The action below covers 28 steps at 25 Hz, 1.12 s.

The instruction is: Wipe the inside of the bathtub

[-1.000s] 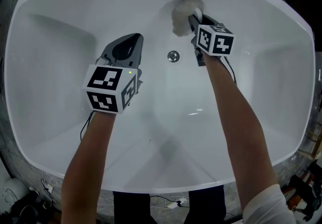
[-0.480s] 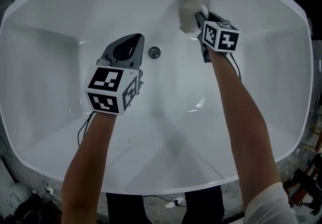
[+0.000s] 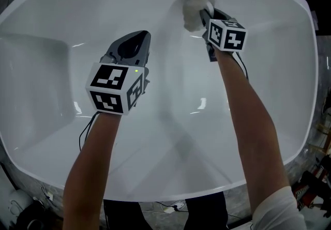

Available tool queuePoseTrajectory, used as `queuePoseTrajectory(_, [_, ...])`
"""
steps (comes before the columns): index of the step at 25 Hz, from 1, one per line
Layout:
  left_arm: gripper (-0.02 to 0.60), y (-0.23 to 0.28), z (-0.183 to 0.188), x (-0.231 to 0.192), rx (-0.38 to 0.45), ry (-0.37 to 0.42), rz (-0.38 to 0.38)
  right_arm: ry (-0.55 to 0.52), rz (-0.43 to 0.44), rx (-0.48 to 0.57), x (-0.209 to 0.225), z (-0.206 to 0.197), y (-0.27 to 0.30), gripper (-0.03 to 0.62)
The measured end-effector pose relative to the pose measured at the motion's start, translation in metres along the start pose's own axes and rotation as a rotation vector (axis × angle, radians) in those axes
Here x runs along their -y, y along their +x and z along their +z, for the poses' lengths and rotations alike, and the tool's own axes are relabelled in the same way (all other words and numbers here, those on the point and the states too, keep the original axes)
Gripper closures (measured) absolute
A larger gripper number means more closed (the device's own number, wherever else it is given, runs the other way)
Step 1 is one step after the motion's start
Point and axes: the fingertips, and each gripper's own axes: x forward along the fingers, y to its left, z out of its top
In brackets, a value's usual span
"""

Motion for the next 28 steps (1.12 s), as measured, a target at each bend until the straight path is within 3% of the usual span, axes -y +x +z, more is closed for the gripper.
queuePoseTrajectory(11, [0.570,0.050,0.003,0.052,-0.006,-0.009,-0.029,-0.016,-0.044,-0.007,0.086,-0.005,-0.027,0.493])
queuePoseTrajectory(18, [0.570,0.092,0.019,0.113,-0.009,0.011,-0.101,-0.016,-0.076,-0.012,0.157,-0.002,-0.053,0.491])
queuePoseTrajectory(28, [0.570,0.162,0.029,0.184,-0.002,0.045,-0.134,0.030,-0.162,0.000,0.257,-0.018,-0.086,0.491])
